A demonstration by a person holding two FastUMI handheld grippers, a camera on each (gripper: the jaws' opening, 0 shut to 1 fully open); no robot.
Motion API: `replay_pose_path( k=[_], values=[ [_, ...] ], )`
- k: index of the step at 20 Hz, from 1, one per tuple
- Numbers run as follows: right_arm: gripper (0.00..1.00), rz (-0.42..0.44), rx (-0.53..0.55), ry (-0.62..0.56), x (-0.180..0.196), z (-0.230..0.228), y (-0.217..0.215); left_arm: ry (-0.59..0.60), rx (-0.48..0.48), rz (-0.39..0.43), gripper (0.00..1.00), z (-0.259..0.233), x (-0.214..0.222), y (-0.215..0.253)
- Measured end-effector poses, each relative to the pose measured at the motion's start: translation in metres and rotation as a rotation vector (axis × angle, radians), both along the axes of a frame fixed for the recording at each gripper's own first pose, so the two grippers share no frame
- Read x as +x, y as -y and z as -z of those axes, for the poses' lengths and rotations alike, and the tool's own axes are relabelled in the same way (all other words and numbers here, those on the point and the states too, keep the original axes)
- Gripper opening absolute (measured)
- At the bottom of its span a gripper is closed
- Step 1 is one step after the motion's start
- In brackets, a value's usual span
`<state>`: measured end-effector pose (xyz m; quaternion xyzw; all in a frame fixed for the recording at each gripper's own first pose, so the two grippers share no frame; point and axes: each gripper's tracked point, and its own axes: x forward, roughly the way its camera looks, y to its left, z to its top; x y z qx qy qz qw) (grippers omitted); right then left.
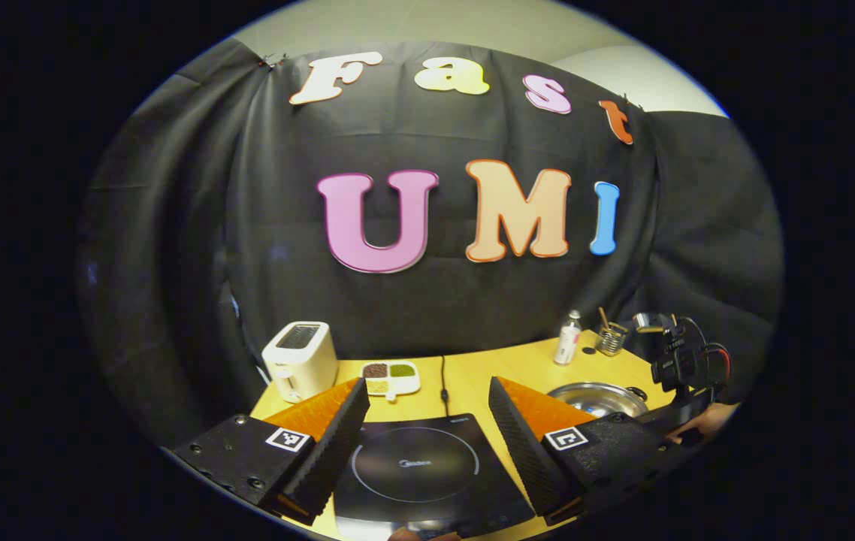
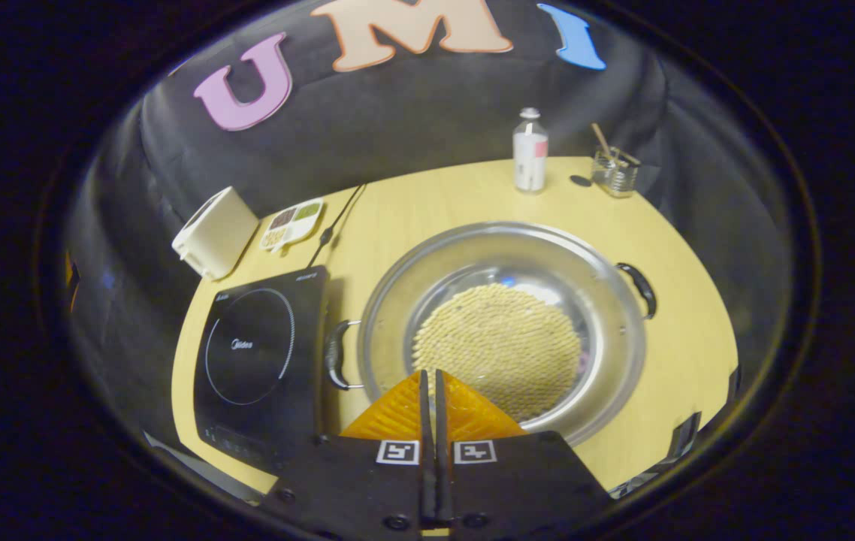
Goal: First push the handle of the pot to place it horizontally, then grasp the pot with both hands and set it on the induction cooktop.
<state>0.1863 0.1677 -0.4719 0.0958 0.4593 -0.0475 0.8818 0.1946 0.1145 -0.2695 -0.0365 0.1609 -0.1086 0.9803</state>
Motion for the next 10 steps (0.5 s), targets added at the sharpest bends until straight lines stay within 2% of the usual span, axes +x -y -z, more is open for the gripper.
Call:
replay_pose_path(
  k=[4, 6, 9, 10],
  values=[
    [0.12, 0.071, -0.096, 0.035, -0.005, -0.010, 0.062, -0.081, -0.034, 0.080, 0.98, 0.024, 0.001, 0.043],
    [0.24, 0.091, -0.141, 0.030, -0.008, -0.010, 0.090, -0.142, -0.066, 0.092, 0.98, 0.039, 0.000, 0.060],
    [0.50, 0.090, -0.205, 0.031, -0.004, -0.008, 0.124, -0.254, -0.110, 0.118, 0.95, 0.070, -0.001, 0.092],
    [0.52, 0.076, -0.226, 0.030, -0.001, -0.006, 0.134, -0.295, -0.118, 0.121, 0.95, 0.080, 0.000, 0.101]
  ],
)
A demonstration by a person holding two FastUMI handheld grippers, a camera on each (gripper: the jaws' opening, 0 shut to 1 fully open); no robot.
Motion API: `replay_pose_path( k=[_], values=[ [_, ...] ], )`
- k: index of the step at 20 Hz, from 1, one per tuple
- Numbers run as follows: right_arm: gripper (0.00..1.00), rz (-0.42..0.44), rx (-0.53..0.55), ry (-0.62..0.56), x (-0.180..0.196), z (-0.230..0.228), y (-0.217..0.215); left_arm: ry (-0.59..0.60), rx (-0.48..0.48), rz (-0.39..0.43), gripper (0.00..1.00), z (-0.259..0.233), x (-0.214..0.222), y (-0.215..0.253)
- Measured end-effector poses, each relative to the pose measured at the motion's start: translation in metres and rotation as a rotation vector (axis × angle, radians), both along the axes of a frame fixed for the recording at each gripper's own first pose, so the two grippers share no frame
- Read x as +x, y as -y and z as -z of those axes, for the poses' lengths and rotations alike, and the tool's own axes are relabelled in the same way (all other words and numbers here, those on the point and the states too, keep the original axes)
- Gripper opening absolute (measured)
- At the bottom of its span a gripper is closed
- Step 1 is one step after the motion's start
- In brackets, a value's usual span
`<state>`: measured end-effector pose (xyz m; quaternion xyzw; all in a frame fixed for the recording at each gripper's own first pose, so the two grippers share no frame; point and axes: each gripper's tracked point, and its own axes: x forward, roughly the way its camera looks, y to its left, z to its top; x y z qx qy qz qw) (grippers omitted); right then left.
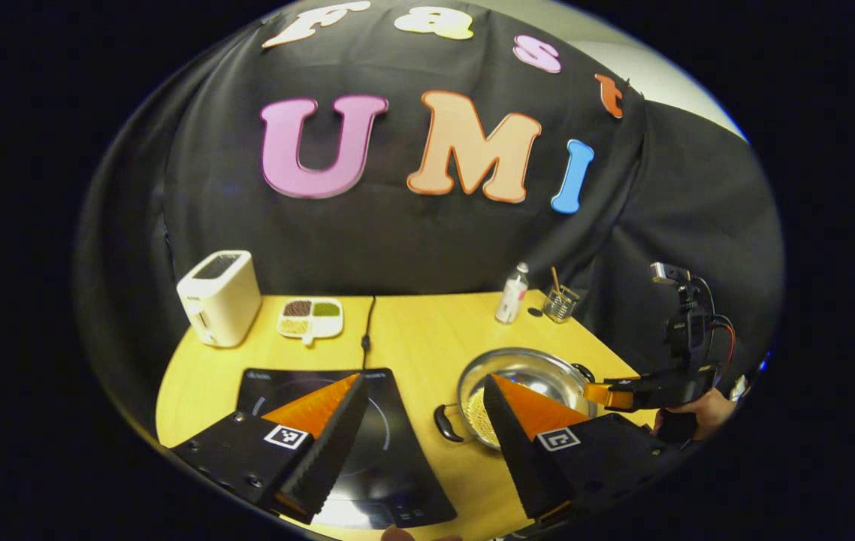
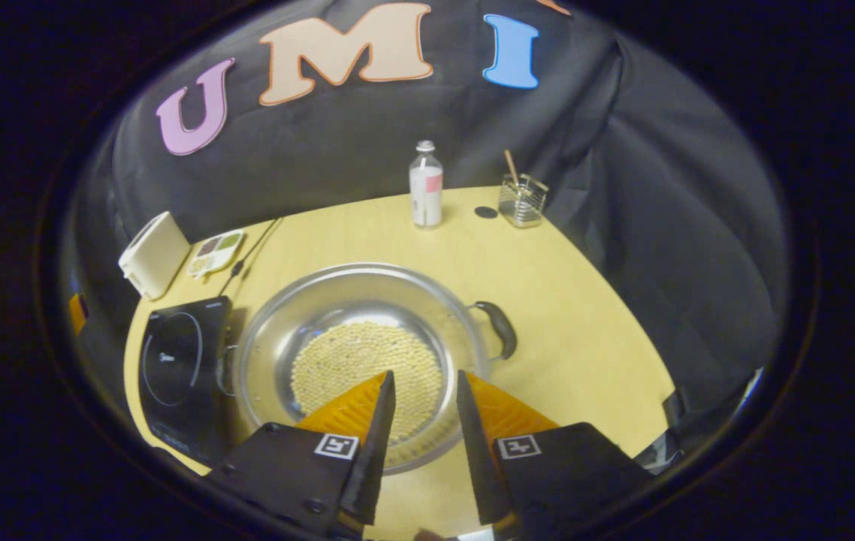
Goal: First push the handle of the pot to place it horizontally, then grasp the pot with both hands and set it on the induction cooktop.
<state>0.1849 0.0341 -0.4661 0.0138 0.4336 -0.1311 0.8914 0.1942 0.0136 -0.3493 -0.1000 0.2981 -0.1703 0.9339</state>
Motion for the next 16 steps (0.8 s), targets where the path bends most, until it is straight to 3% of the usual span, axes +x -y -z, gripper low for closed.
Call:
replay_pose_path(
  k=[4, 10, 16],
  values=[
    [0.69, -0.054, -0.021, -0.017, 0.013, 0.012, 0.025, -0.109, -0.013, -0.047, 0.95, 0.029, 0.009, 0.020],
    [0.71, -0.117, 0.019, -0.066, 0.040, 0.044, 0.055, -0.268, 0.075, -0.088, 0.95, 0.092, 0.011, 0.044],
    [0.72, -0.187, 0.097, -0.152, 0.053, 0.085, 0.061, -0.369, 0.161, -0.079, 0.95, 0.143, 0.015, 0.065]
  ],
)
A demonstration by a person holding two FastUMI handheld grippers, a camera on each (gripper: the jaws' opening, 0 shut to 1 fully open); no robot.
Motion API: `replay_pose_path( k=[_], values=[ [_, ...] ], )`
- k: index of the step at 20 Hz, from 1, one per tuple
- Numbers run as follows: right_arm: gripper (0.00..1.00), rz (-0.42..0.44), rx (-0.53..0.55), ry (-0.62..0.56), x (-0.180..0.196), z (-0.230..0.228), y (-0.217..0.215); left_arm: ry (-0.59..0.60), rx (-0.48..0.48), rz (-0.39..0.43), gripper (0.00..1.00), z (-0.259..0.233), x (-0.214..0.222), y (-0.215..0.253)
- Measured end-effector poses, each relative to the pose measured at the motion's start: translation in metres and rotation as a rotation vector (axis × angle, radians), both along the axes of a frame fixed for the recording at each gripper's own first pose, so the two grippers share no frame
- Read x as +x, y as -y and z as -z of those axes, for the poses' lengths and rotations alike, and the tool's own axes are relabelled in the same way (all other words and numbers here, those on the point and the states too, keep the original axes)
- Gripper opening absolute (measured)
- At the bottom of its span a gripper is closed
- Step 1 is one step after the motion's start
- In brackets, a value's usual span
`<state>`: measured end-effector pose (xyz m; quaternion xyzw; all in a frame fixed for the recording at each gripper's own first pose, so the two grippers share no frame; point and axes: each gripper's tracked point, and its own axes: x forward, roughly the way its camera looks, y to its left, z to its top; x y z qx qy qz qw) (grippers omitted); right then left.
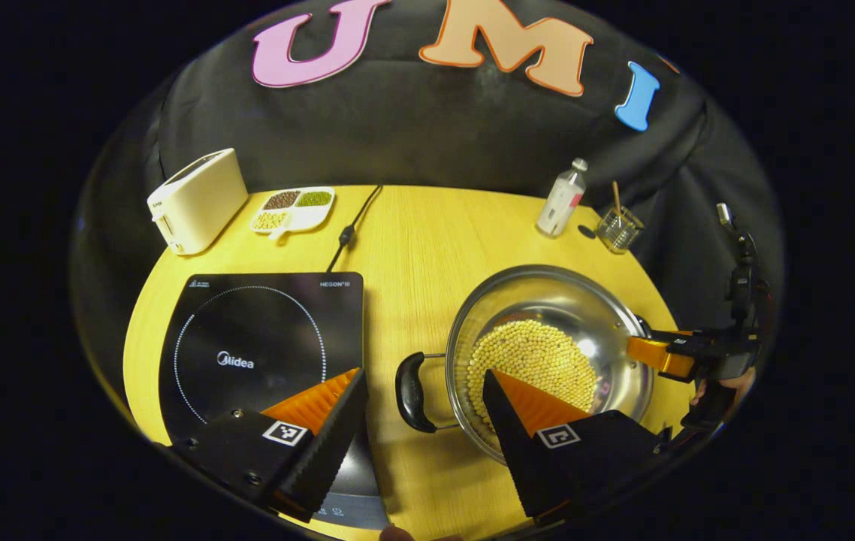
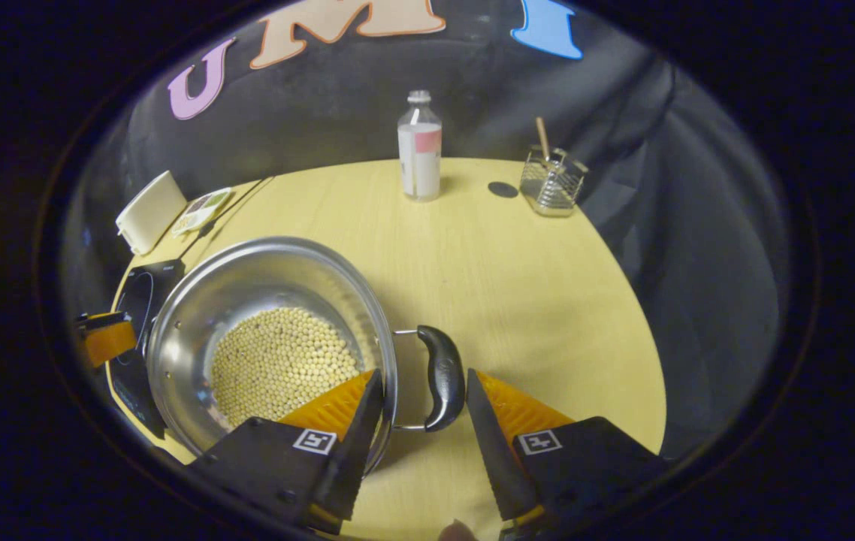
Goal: First push the handle of the pot to place it horizontally, then grasp the pot with both hands and set it on the induction cooktop.
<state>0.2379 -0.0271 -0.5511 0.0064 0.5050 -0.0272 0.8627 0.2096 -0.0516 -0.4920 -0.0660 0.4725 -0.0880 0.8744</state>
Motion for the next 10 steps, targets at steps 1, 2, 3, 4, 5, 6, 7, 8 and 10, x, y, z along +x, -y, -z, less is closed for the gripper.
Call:
replay_pose_path(
  k=[1, 2, 3, 4, 5, 6, 7, 8, 10],
  values=[
    [0.73, -0.009, 0.017, -0.014, -0.001, 0.005, -0.001, -0.012, 0.014, 0.008, 0.95, 0.005, 0.002, 0.002],
    [0.73, -0.018, 0.028, -0.021, 0.001, 0.009, -0.003, -0.020, 0.022, 0.015, 0.94, 0.011, 0.005, 0.004],
    [0.73, -0.024, 0.038, -0.027, 0.001, 0.013, -0.003, -0.027, 0.023, 0.022, 0.94, 0.016, 0.006, 0.008],
    [0.73, -0.028, 0.053, -0.037, 0.002, 0.016, -0.005, -0.042, 0.021, 0.031, 0.94, 0.020, 0.007, 0.012],
    [0.72, -0.035, 0.072, -0.048, 0.001, 0.020, -0.008, -0.056, 0.014, 0.039, 0.94, 0.026, 0.007, 0.016],
    [0.73, -0.035, 0.082, -0.056, 0.000, 0.021, -0.009, -0.074, 0.021, 0.038, 0.93, 0.033, 0.008, 0.016],
    [0.72, -0.037, 0.093, -0.065, 0.002, 0.024, -0.009, -0.090, 0.025, 0.028, 0.92, 0.038, 0.008, 0.014],
    [0.71, -0.030, 0.109, -0.059, 0.003, 0.022, -0.009, -0.106, 0.029, 0.010, 0.90, 0.043, 0.009, 0.010],
    [0.64, -0.014, 0.146, -0.071, 0.003, 0.026, -0.010, -0.139, 0.013, -0.027, 0.80, 0.053, 0.006, 0.007]
  ],
)
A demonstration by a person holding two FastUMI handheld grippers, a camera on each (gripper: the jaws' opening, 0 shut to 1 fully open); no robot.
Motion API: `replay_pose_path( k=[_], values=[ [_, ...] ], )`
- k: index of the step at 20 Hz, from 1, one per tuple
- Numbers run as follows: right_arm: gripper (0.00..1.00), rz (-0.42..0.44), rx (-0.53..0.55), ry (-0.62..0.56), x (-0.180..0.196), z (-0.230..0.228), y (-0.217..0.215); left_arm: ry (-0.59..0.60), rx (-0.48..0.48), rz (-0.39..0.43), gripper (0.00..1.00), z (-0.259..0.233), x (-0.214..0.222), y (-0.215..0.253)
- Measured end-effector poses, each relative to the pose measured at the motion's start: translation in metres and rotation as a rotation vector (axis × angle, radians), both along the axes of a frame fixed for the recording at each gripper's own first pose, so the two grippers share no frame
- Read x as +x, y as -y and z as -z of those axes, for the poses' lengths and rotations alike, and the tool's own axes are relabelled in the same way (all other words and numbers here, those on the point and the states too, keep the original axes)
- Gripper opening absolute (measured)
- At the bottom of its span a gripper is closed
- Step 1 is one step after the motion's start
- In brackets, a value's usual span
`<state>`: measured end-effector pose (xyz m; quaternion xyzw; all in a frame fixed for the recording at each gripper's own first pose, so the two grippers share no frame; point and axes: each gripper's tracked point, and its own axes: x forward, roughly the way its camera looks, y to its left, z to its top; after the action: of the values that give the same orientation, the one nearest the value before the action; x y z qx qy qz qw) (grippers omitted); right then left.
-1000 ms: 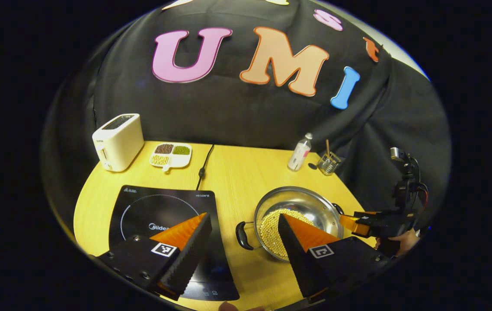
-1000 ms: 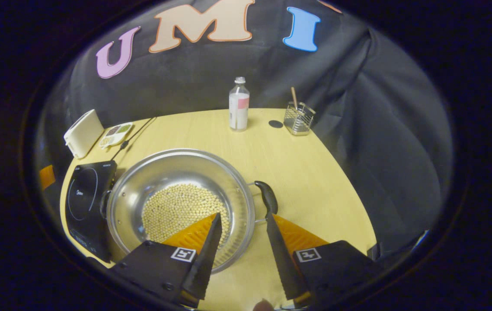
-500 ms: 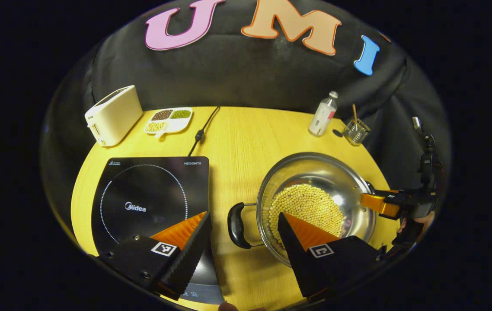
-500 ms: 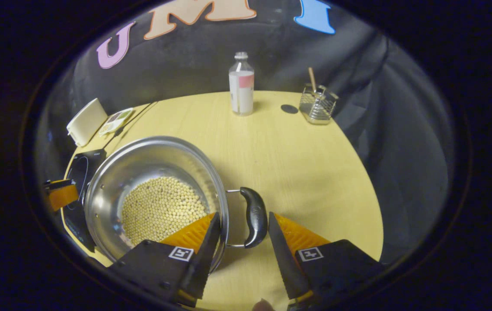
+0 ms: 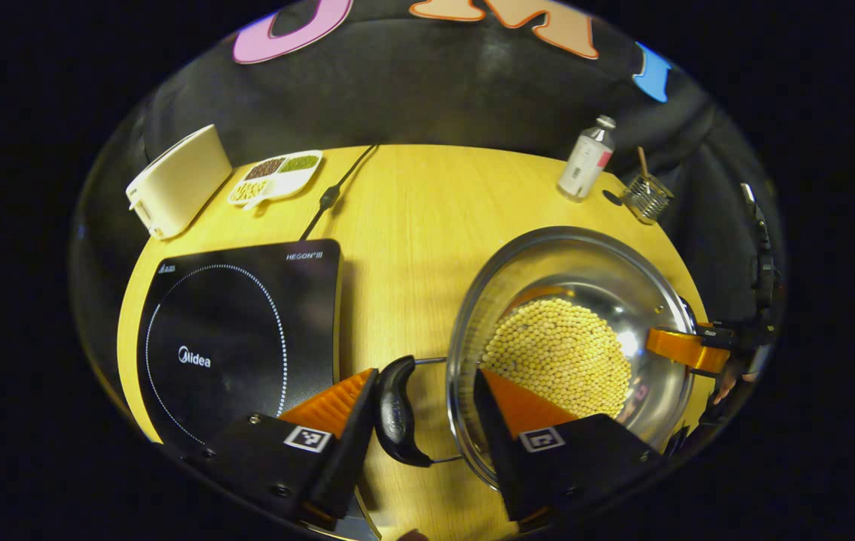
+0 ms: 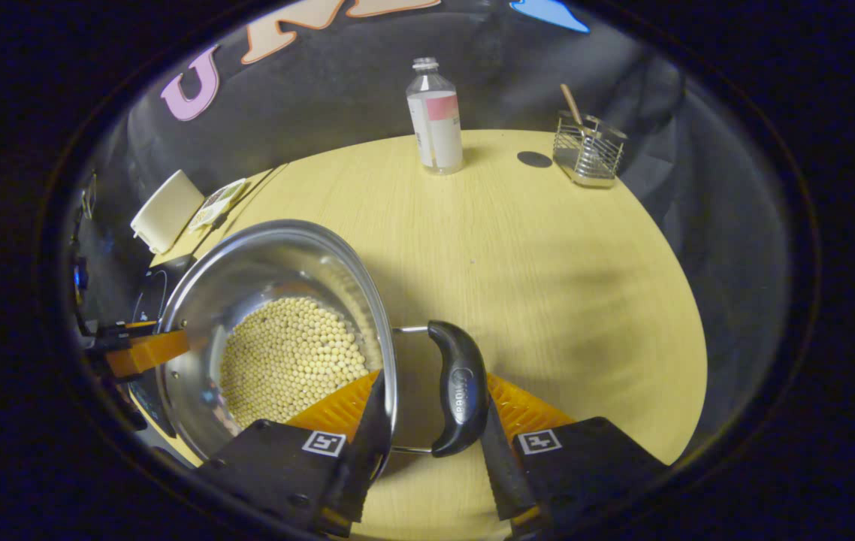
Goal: First push the handle of the pot to place it horizontally, then grasp the pot with both hands and set it on the induction cooktop.
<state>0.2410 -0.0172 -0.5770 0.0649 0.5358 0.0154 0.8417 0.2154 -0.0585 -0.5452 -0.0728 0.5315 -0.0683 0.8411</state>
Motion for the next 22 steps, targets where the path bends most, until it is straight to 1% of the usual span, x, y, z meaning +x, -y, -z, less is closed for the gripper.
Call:
replay_pose_path(
  k=[1, 2, 3, 5, 6, 7, 10, 12, 13, 14, 15, 17, 19, 22],
  values=[
    [0.59, -0.001, 0.015, -0.008, -0.001, 0.001, -0.002, -0.010, -0.014, -0.007, 0.67, 0.002, 0.001, 0.002],
    [0.59, 0.012, 0.018, -0.010, 0.002, 0.007, -0.002, -0.005, -0.019, -0.005, 0.68, 0.000, 0.001, 0.001],
    [0.59, 0.019, 0.024, -0.008, -0.002, 0.001, -0.001, -0.007, -0.018, 0.002, 0.65, 0.001, 0.002, 0.002],
    [0.48, 0.014, 0.024, -0.021, -0.003, -0.001, -0.002, -0.024, -0.025, -0.007, 0.61, -0.002, -0.003, 0.001],
    [0.49, 0.023, 0.031, -0.013, -0.001, -0.003, -0.001, -0.025, -0.038, -0.016, 0.60, -0.006, -0.006, 0.003],
    [0.43, 0.026, 0.041, -0.003, 0.000, -0.008, -0.002, -0.017, -0.045, -0.024, 0.59, -0.010, -0.007, 0.002],
    [0.42, 0.020, 0.049, 0.032, -0.004, -0.029, -0.009, 0.037, -0.029, -0.017, 0.59, -0.031, -0.005, -0.008],
    [0.42, 0.023, 0.067, 0.043, -0.003, -0.040, -0.022, 0.051, -0.023, -0.029, 0.59, -0.044, -0.006, -0.020],
    [0.48, 0.020, 0.078, 0.049, -0.003, -0.046, -0.031, 0.050, -0.018, -0.037, 0.61, -0.050, -0.009, -0.029],
    [0.48, 0.011, 0.086, 0.054, -0.005, -0.050, -0.041, 0.053, -0.011, -0.043, 0.61, -0.057, -0.011, -0.040],
    [0.48, 0.005, 0.096, 0.055, -0.005, -0.053, -0.051, 0.060, -0.002, -0.045, 0.59, -0.062, -0.013, -0.050],
    [0.48, -0.006, 0.114, 0.056, -0.008, -0.058, -0.075, 0.071, 0.010, -0.051, 0.59, -0.068, -0.018, -0.073],
    [0.48, -0.013, 0.116, 0.051, -0.011, -0.060, -0.101, 0.053, 0.003, -0.065, 0.59, -0.067, -0.024, -0.097],
    [0.47, -0.003, 0.111, 0.041, -0.017, -0.060, -0.140, 0.048, -0.009, -0.051, 0.59, -0.062, -0.026, -0.135]
  ],
)
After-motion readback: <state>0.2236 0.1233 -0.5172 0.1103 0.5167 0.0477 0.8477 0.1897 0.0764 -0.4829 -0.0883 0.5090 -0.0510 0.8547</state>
